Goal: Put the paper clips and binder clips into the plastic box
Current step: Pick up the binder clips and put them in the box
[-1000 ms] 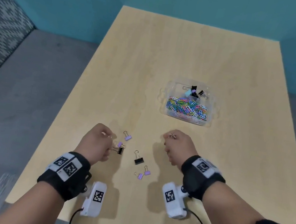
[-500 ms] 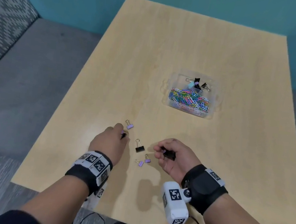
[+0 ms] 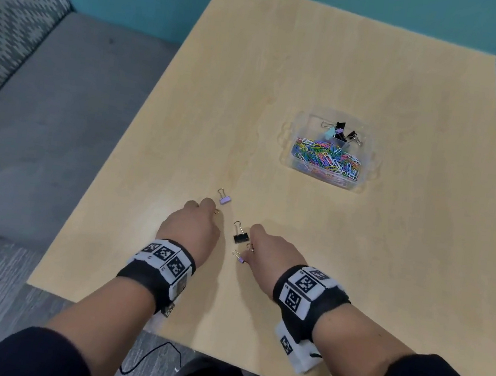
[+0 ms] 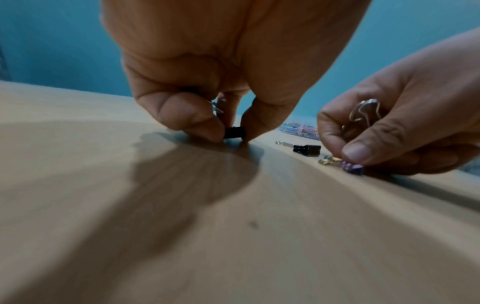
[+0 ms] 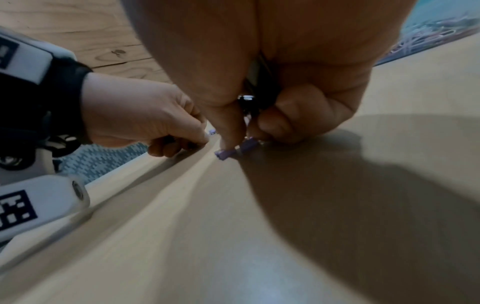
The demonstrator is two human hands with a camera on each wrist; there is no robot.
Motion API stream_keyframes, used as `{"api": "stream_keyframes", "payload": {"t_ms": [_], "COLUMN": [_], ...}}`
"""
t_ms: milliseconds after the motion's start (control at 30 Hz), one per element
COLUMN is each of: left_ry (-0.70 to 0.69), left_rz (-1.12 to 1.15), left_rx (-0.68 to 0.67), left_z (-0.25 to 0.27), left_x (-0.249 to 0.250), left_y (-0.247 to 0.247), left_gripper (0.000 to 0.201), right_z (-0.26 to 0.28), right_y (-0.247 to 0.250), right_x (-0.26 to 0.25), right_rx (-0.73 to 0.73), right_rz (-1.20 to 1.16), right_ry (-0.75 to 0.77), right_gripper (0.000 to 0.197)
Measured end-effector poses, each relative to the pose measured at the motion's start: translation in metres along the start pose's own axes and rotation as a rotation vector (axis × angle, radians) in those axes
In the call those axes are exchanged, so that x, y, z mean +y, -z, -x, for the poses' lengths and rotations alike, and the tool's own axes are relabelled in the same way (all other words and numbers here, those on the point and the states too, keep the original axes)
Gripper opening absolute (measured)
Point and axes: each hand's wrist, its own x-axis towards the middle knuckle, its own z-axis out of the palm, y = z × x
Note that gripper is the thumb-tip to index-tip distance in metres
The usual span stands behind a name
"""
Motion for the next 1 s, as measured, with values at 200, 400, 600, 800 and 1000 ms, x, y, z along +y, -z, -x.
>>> {"api": "stream_keyframes", "payload": {"t_ms": [200, 400, 600, 800, 1000], "left_ry": [0.200, 0.447, 0.159, -0.179, -0.166], "left_rz": [0.758, 1.817, 0.950, 0.052, 0.045], "left_rx": [-0.025, -0.262, -0.037, -0.157, -0.195], "left_z": [0.005, 0.008, -0.013, -0.031, -0.031], "left_x": [-0.016, -0.033, -0.029, -0.014, -0.006], "left_y": [0.005, 0.017, 0.019, 0.023, 0.027], "left_gripper": [0.004, 0.013, 0.008, 0.019, 0.022], "right_z": [-0.002, -0.001, -0.002, -0.003, 0.001], "right_y": [0.006, 0.002, 0.004, 0.018, 0.032], "right_x": [-0.001, 0.011, 0.010, 0.019, 0.037], "right_rx": [-0.048, -0.064, -0.108, -0.104, 0.094], "right_rz": [0.002, 0.200, 0.330, 0.211, -1.284], "right_ry": [-0.006, 0.112, 0.190, 0.122, -0.342], "right_gripper": [0.020, 0.032, 0.029, 0.006, 0.017]}}
